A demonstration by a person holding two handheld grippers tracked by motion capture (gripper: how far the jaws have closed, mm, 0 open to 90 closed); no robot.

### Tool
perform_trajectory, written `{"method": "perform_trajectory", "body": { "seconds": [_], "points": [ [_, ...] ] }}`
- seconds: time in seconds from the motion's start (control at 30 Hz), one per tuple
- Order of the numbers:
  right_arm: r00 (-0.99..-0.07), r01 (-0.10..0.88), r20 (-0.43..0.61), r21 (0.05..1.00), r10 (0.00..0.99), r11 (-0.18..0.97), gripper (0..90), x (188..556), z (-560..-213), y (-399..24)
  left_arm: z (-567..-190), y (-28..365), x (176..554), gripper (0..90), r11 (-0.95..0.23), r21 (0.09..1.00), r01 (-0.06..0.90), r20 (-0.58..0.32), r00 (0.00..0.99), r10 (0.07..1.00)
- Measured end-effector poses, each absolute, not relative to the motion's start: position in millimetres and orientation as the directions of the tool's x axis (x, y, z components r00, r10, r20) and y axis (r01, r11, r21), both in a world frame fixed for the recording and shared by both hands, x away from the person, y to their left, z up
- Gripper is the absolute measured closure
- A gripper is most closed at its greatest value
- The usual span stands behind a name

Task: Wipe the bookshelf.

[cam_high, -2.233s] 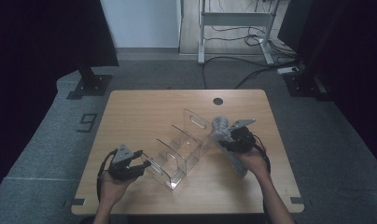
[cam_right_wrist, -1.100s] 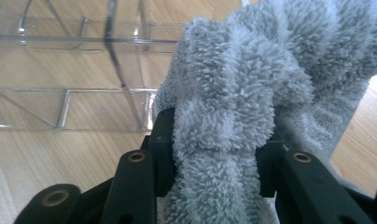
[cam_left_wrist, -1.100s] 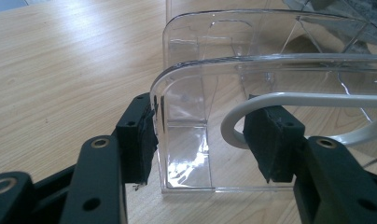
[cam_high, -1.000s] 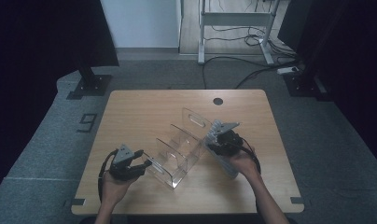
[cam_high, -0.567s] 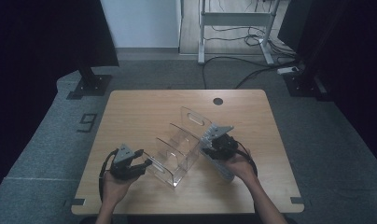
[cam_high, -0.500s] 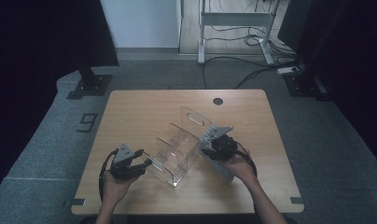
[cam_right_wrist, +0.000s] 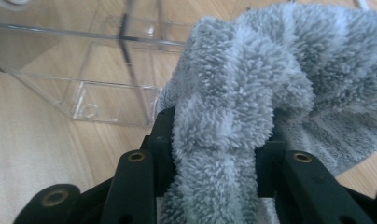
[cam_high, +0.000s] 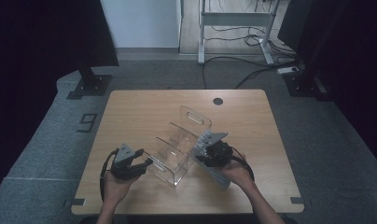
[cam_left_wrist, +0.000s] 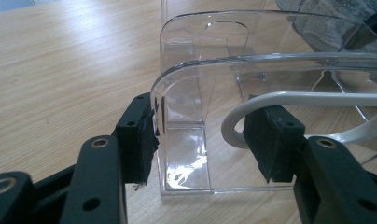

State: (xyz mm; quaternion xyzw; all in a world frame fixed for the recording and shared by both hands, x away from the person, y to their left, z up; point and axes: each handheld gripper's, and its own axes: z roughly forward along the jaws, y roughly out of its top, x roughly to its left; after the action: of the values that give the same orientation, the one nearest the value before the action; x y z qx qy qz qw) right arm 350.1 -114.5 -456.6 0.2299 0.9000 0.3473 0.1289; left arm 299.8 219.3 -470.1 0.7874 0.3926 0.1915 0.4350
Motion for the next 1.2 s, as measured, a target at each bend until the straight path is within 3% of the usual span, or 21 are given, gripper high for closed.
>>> {"method": "perform_trajectory", "body": {
  "seconds": [1.2],
  "points": [
    [-0.939,0.237,-0.019,0.692,0.344,0.682,59.9,295.7,-456.5,-76.1,-467.8,213.7,299.0,45.1,-0.318,0.823,0.471,-0.024,0.588,0.808]
  ]
}}
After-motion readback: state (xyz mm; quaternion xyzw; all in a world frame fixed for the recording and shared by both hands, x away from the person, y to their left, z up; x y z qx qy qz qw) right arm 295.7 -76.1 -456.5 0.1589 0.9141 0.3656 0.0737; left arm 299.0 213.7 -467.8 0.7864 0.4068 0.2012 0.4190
